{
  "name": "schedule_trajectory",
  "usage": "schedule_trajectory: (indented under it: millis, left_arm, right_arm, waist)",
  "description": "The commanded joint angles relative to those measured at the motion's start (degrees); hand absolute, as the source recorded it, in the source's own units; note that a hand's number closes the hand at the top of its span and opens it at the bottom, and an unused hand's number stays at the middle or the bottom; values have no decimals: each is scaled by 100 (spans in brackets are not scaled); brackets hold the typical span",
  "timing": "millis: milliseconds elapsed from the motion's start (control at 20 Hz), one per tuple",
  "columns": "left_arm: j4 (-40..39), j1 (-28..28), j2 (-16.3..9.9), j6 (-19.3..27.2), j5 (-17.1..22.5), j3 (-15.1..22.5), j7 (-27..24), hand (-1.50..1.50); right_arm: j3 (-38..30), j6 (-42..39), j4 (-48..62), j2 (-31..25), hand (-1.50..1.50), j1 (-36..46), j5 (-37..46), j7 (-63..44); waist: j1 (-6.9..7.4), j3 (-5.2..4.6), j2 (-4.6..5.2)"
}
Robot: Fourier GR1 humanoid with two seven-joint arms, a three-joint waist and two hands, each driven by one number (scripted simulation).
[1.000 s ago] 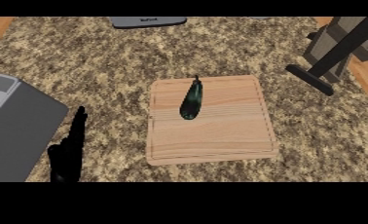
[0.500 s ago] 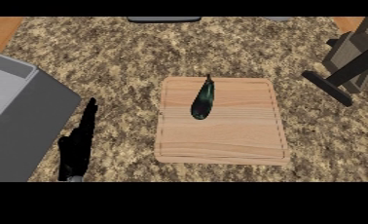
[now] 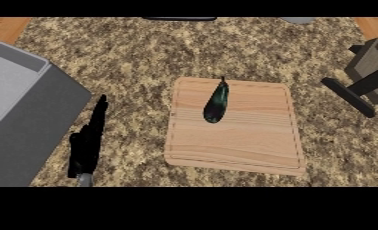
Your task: Pick the can from the cutting board and place it in the tiered basket
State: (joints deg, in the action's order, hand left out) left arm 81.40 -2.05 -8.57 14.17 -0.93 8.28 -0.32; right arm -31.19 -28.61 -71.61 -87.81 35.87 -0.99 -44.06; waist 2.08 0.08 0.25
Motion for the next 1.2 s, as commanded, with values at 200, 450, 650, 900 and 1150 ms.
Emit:
schedule_trajectory:
  millis: [200,450,650,900,1150]
  left_arm:
    - [-297,-169,6,-234,50,33,-40,0]
    - [45,-98,110,-174,-64,230,392,0]
    - [-99,204,-26,-258,34,-32,448,0]
    - [-25,8,-17,-193,36,-123,304,0]
    - [-218,-156,129,-169,-103,54,226,0]
  right_arm:
    - [1117,569,771,149,150,481,119,550]
    - [1801,828,982,527,150,969,438,777]
    - [2237,894,1488,902,150,1360,824,1153]
    - [2683,1199,2080,1465,150,1860,1428,1108]
    - [2694,1330,2743,1949,150,2401,1643,1346]
  waist:
    - [188,-28,75]
    - [262,-25,80]
    - [208,-20,82]
    - [171,-18,66]
    - [59,-14,39]
